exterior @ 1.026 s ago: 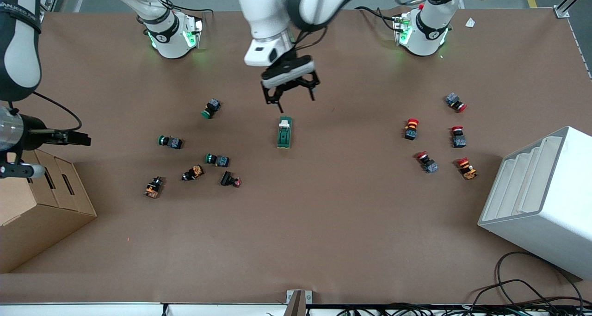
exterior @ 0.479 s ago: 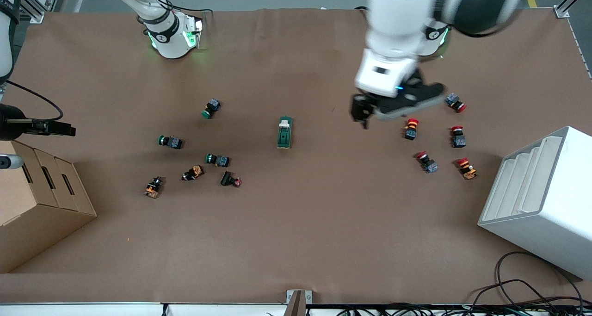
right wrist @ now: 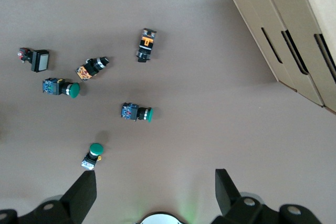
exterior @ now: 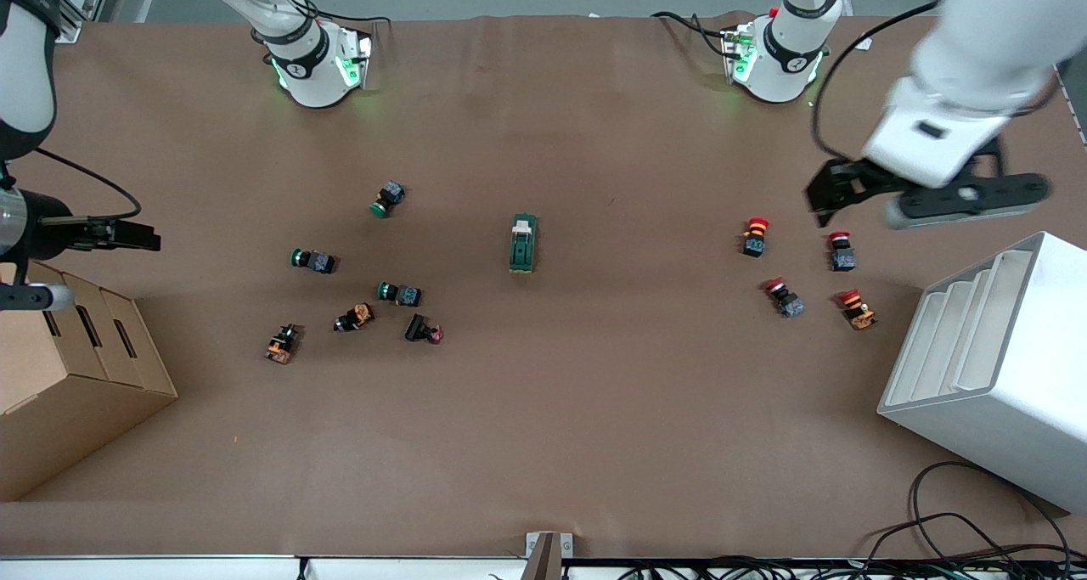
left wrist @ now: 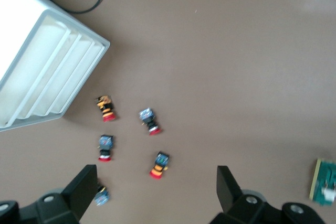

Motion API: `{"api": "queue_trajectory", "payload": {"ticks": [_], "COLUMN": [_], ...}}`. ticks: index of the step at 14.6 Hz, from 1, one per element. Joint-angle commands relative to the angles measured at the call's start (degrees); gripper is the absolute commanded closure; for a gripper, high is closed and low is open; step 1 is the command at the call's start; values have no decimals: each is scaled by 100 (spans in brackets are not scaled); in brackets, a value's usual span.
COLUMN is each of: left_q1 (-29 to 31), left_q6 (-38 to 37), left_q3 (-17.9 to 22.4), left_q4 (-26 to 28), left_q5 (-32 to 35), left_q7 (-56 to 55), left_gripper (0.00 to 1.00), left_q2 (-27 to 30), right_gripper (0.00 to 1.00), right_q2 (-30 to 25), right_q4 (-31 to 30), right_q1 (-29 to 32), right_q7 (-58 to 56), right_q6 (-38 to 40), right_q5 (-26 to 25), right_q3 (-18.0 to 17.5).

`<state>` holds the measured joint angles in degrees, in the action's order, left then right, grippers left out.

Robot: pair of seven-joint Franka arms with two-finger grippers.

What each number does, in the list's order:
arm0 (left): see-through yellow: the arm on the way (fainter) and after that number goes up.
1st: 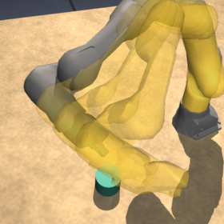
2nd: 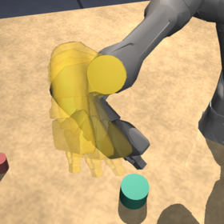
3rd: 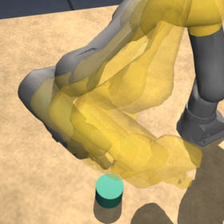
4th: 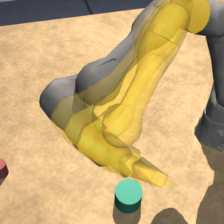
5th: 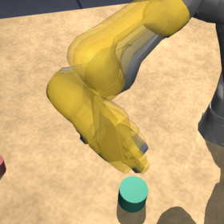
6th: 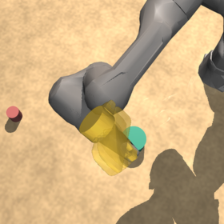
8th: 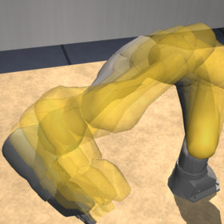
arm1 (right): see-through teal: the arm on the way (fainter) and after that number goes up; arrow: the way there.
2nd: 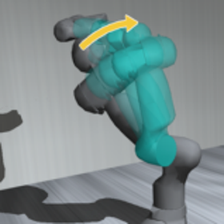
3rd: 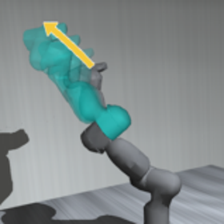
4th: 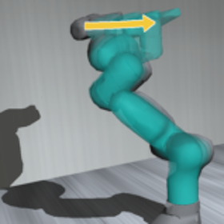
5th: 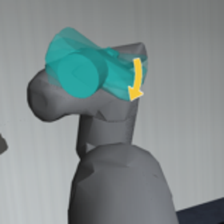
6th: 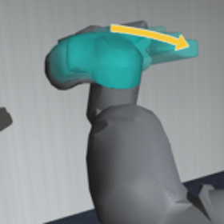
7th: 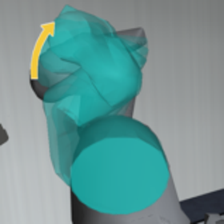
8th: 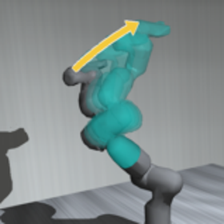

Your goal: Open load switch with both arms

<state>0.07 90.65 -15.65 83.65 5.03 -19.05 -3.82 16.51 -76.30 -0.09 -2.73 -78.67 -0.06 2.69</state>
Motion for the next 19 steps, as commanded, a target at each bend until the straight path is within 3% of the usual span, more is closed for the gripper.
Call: {"api": "queue_trajectory", "payload": {"ticks": [1, 7, 13, 19], "left_q1": [-165, -402, -376, -385], "left_q6": [-143, -249, -346, -390], "left_q3": [570, 1248, 1257, 1257], "left_q4": [563, 1302, 1250, 1207], "left_q5": [-423, -714, -653, -644], "left_q7": [830, 1808, 1817, 1791], "left_gripper": [0, 0, 0, 0], "left_q2": [566, 1286, 1305, 1226], "right_gripper": [0, 0, 0, 0], "right_q2": [-314, -920, -1887, -2195], "right_q4": [-174, -718, -1597, -1616], "right_q1": [9, 44, 26, 44], "right_q7": [18, 18, 18, 18], "right_q6": [54, -95, -315, -289], "right_q5": [-3, 129, 129, 129], "right_q3": [-14, 30, 39, 48]}}
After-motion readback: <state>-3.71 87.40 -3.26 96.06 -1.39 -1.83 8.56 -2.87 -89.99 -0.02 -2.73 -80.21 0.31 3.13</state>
